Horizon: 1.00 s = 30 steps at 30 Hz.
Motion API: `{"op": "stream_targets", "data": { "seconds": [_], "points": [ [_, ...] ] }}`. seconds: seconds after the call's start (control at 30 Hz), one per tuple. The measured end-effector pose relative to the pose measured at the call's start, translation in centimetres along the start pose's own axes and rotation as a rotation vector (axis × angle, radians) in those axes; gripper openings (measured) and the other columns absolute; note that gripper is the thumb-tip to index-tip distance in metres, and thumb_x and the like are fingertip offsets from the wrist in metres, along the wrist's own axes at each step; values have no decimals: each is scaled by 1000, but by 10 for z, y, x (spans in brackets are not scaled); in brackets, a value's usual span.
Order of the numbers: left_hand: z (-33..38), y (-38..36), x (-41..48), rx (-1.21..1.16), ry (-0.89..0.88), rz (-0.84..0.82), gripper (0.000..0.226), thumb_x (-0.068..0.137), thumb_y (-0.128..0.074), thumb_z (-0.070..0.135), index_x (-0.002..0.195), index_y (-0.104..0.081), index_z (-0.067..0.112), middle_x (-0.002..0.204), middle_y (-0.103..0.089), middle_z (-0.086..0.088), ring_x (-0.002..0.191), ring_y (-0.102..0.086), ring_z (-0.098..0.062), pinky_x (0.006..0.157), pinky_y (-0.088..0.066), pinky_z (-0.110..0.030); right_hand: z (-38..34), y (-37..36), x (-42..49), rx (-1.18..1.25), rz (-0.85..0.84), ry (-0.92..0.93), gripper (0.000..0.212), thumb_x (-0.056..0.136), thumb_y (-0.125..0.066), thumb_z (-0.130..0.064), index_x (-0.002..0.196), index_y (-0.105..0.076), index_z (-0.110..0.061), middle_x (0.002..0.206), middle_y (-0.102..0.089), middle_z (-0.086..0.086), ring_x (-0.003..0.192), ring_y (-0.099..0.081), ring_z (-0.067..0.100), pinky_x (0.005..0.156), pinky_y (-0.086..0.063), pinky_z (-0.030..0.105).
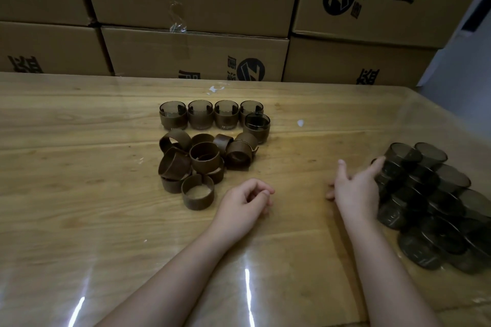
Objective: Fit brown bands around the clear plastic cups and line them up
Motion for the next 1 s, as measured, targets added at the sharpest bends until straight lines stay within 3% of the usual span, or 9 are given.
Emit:
{"op": "stream_targets", "data": {
  "seconds": [0.1,0.2,0.37,0.5,0.57,0.7,0.77,0.87,1.0],
  "points": [
    [2,0,0,-18,1,-4,17,95,-53,9,90,-65,19,74,-66,8,66,-60,-3,67,-51,-20,2,5,1,79,24,-35,81,100,-43,-45,153,8,-11,71,-68,-4,61,-66,17,73,-56,42],
    [3,0,-1,-28,1,-4,16,95,-53,8,91,-65,18,75,-65,7,66,-60,-3,67,-50,-21,4,8,4,68,26,-44,69,100,-45,-40,151,-10,-8,86,-71,1,59,-65,14,59,-52,34],
    [3,-1,0,-31,2,-3,16,95,-52,8,90,-65,17,74,-65,7,65,-59,-2,65,-49,-17,-4,1,-1,-45,-3,51,53,99,-50,-29,141,-34,-3,103,-71,8,90,-65,26,73,-49,34],
    [2,-1,0,-44,-5,0,16,95,-52,6,91,-65,14,75,-65,4,65,-58,-4,65,-49,-18,-16,-4,-9,-163,10,184,40,97,-52,-22,132,-46,-2,104,-69,8,74,-52,17,54,-39,24],
    [2,-1,0,-56,-6,1,16,95,-52,6,92,-65,14,76,-65,3,65,-59,-4,63,-49,-17,-22,-6,-11,-154,-3,233,34,97,-54,-22,127,-50,-7,105,-70,3,78,-58,17,60,-46,28],
    [1,6,0,-172,22,70,16,97,-49,8,97,-64,16,85,-65,1,62,-60,-2,57,-48,-13,-33,-26,-29,197,-161,258,10,94,-61,-23,102,-56,-27,80,-72,-13,79,-67,6,79,-56,37],
    [-1,11,2,-241,45,133,17,98,-48,12,103,-62,21,97,-67,1,67,-63,-2,58,-50,-16,-46,-38,-45,320,-253,349,13,93,-62,-21,92,-56,-32,70,-71,-12,71,-66,2,77,-55,34],
    [-4,14,4,-318,60,188,25,100,-45,18,123,-55,21,110,-65,4,83,-68,-8,65,-54,-19,-64,-49,-63,513,-385,454,16,94,-60,-15,92,-58,-31,66,-70,-7,68,-65,3,69,-52,24],
    [-5,12,5,-431,51,157,44,98,-46,20,142,-36,19,114,-64,-2,87,-70,-12,68,-56,-22,-64,-64,-71,950,-659,214,4,90,-62,-13,94,-63,-15,57,-60,-3,55,-56,7,53,-47,17]
  ]
}}
Point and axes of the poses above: each hand's wrist, its own x-axis towards the middle knuckle, its own y-axis out of the back of the hand, z = x × y, the point moved 8 cm from there along x, towards the middle knuckle
